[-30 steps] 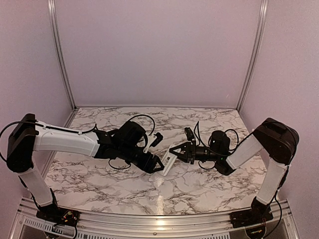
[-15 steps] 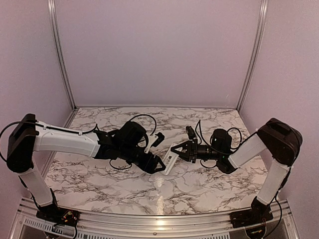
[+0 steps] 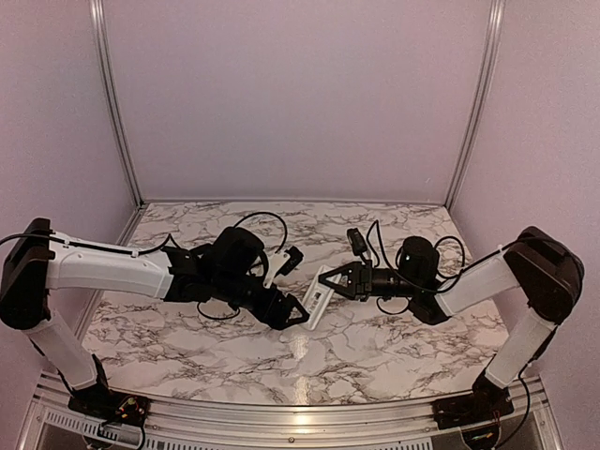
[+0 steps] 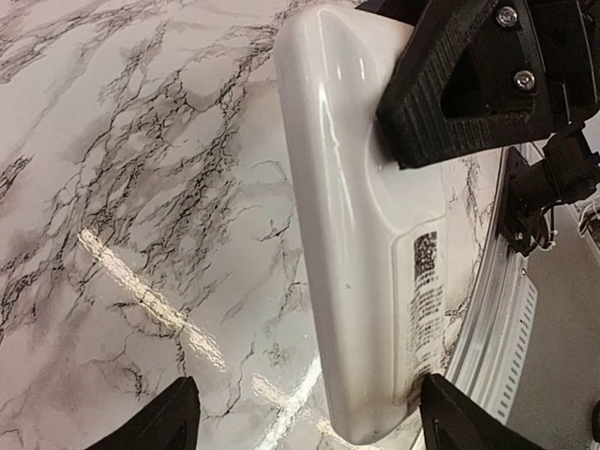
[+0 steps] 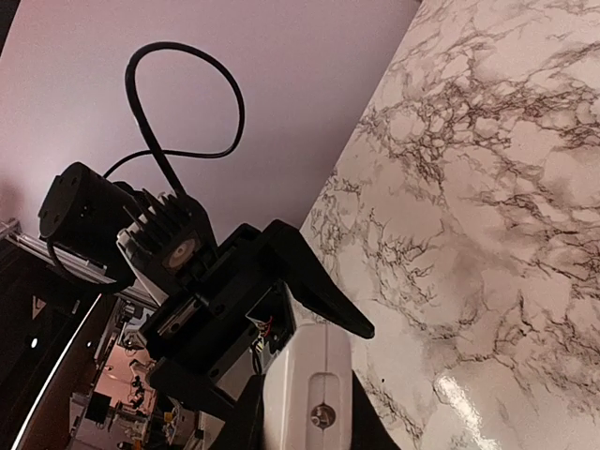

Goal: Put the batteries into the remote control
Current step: Press the battery cover on the remote control without the battery cover, then pass from the right arm to the left

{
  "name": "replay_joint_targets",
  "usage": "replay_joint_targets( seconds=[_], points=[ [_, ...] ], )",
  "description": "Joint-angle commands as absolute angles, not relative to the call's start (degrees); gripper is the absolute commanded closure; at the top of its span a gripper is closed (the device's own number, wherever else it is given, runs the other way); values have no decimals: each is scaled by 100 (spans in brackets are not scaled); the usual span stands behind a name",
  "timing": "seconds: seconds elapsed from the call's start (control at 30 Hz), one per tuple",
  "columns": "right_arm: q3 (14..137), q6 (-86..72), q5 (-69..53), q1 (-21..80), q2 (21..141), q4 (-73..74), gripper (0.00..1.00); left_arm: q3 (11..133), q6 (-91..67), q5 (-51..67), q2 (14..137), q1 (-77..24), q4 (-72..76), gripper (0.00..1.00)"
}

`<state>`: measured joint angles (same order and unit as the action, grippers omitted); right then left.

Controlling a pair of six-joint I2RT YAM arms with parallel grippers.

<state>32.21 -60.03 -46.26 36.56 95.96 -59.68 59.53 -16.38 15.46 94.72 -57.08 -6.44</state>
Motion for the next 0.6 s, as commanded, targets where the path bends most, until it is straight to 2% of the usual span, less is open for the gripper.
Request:
replay_joint_targets(
  seconds=[0.0,0.23,0.47,0.57],
  points=[
    [3573,-5254,-4632,3765,9193,-5878,100,5398,-1563,1622,8798,-5739,-219,13],
    [3649,-4315,-4618,3835,8776,-5200,100,4620,-1552,1556,7786,-5735,825,8],
    [3827,-3876,-4591,3966,8561,-4823,100,4257,-1476,1555,7490,-5746,1407,11],
    [3949,-3585,-4299,4047,8449,-4289,100,4155,-1315,928,7373,-5860,1503,15]
  ],
)
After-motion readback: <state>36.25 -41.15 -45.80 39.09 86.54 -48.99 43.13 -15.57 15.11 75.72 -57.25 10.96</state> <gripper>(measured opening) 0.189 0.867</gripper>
